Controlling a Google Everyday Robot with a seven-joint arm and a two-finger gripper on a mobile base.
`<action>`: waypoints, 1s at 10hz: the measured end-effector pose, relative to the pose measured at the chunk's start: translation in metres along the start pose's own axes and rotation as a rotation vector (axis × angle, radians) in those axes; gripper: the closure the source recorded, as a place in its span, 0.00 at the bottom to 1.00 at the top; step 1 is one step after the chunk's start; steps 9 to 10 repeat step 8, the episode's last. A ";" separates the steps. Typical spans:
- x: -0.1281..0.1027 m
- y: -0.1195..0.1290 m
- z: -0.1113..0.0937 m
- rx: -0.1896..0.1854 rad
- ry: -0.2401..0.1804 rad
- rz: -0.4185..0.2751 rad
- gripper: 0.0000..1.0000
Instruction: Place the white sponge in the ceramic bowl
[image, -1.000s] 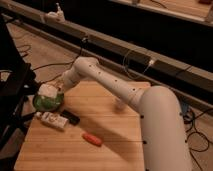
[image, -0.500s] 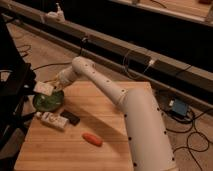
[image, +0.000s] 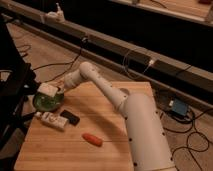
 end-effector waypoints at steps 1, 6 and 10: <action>0.002 0.007 0.000 -0.002 -0.011 0.007 0.20; -0.002 0.015 -0.011 0.010 -0.027 -0.002 0.20; -0.002 0.015 -0.011 0.010 -0.026 -0.002 0.20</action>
